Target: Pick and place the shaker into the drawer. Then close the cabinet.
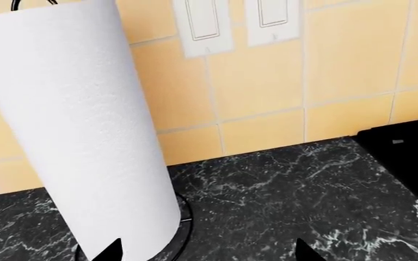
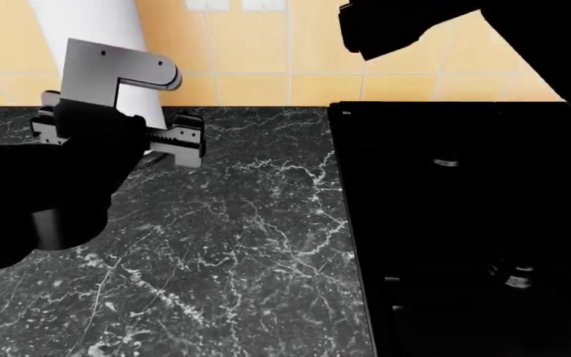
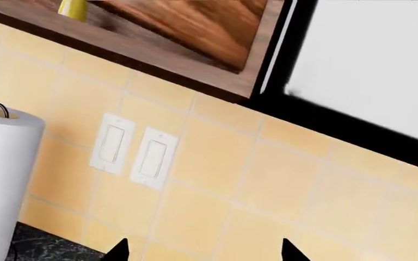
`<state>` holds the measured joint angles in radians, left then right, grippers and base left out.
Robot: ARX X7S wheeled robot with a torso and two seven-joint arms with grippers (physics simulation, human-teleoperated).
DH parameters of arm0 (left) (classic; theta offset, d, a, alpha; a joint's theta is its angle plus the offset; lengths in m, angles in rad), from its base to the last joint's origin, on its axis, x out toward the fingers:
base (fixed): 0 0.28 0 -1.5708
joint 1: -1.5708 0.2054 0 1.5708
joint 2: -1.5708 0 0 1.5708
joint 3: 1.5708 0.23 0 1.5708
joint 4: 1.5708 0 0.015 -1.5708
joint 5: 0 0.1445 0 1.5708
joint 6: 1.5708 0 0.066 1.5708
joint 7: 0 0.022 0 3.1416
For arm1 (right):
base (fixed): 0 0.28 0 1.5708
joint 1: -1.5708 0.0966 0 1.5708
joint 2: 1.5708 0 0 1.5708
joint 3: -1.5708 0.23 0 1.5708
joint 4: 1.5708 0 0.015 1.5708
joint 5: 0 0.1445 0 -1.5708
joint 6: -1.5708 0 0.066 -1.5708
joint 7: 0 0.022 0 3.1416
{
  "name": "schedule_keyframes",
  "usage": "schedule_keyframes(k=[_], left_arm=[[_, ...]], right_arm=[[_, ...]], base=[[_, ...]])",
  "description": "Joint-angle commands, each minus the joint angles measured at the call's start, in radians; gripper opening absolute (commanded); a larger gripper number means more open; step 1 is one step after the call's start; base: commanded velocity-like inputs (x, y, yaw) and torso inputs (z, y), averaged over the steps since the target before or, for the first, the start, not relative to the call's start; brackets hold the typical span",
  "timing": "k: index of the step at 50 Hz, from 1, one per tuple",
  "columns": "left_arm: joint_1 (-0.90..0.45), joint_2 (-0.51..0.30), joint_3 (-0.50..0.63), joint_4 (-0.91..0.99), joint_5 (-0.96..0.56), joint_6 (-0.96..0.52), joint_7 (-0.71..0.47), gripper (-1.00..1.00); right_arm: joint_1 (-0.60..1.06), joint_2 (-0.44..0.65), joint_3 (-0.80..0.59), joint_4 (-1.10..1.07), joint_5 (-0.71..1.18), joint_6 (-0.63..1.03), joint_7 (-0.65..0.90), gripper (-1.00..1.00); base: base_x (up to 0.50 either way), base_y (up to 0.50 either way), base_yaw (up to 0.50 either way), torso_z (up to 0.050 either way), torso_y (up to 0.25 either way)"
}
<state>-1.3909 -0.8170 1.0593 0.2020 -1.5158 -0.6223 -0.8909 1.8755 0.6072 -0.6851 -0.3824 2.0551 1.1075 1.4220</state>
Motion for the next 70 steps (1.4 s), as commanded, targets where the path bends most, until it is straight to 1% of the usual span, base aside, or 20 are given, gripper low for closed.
schedule_keyframes(k=[1,10,21,28,35,41,46,50,60,62,64,66,68,69,70], left_arm=[[-0.008,0.004,-0.003,0.006,0.007,-0.001,-0.01,1.0],[-0.016,0.0,-0.006,0.019,0.011,-0.006,-0.022,1.0],[-0.029,-0.035,0.001,0.121,0.062,-0.021,-0.093,1.0],[-0.036,-0.087,-0.007,0.223,0.096,-0.023,-0.149,1.0],[-0.031,-0.167,-0.034,0.354,0.137,0.007,-0.208,1.0],[-0.044,-0.223,-0.055,0.487,0.184,0.01,-0.286,1.0],[-0.075,-0.258,-0.072,0.583,0.22,-0.011,-0.345,1.0],[-0.121,-0.269,-0.078,0.672,0.264,-0.068,-0.409,1.0],[-0.204,-0.244,-0.057,0.842,0.359,-0.187,-0.5,1.0],[-0.285,-0.248,0.049,0.845,0.387,-0.148,-0.52,1.0],[-0.412,-0.259,0.212,0.845,0.403,-0.077,-0.557,1.0],[-0.572,-0.256,0.415,0.845,0.42,-0.008,-0.609,1.0],[-0.766,-0.227,0.659,0.845,0.44,0.057,-0.678,1.0],[-0.813,-0.227,0.715,0.845,0.454,0.075,-0.679,1.0],[-0.841,-0.221,0.741,0.845,0.463,0.071,-0.68,1.0]], right_arm=[[-0.116,0.043,-0.006,-0.114,0.031,-0.047,0.029,1.0],[-0.192,0.079,-0.006,-0.172,0.023,-0.071,0.022,1.0],[-0.221,0.108,0.004,-0.191,0.013,-0.086,0.0,1.0],[-0.209,0.114,0.001,-0.189,0.02,-0.089,0.001,1.0],[-0.205,0.117,-0.001,-0.184,0.014,-0.09,-0.007,1.0],[-0.208,0.117,-0.004,-0.179,0.001,-0.091,-0.019,1.0],[-0.21,0.12,-0.005,-0.178,-0.006,-0.093,-0.025,1.0],[-0.211,0.121,-0.005,-0.18,-0.007,-0.096,-0.026,1.0],[-0.19,0.122,-0.012,-0.177,0.007,-0.101,-0.018,1.0],[-0.186,0.123,-0.012,-0.175,0.008,-0.101,-0.019,1.0],[-0.187,0.125,-0.012,-0.175,0.005,-0.101,-0.022,1.0],[-0.187,0.126,-0.011,-0.173,0.001,-0.101,-0.028,1.0],[-0.187,0.128,-0.009,-0.172,-0.002,-0.102,-0.033,1.0],[-0.188,0.129,-0.009,-0.171,-0.005,-0.102,-0.036,1.0],[-0.189,0.129,-0.008,-0.169,-0.008,-0.102,-0.039,1.0]], base=[[0.0,0.0,0.0,0.0,0.0],[0.0,0.0,0.0,0.0,0.0],[0.0,0.0,0.0,0.0,0.0],[0.0,0.0,0.0,0.0,0.0],[0.0,0.0,0.0,0.0,0.0],[0.0,0.0,0.0,0.0,0.0],[0.0,0.0,0.0,0.0,0.0],[0.0,0.0,0.0,0.0,0.0],[0.0,0.0,0.0,0.0,0.0],[0.0,0.0,0.0,0.0,0.0],[0.0,0.0,0.0,0.0,0.0],[0.0,0.0,0.0,0.0,0.0],[0.0,0.0,0.0,0.0,0.0],[0.0,0.0,0.0,0.0,0.0],[0.0,0.0,0.0,0.0,0.0]])
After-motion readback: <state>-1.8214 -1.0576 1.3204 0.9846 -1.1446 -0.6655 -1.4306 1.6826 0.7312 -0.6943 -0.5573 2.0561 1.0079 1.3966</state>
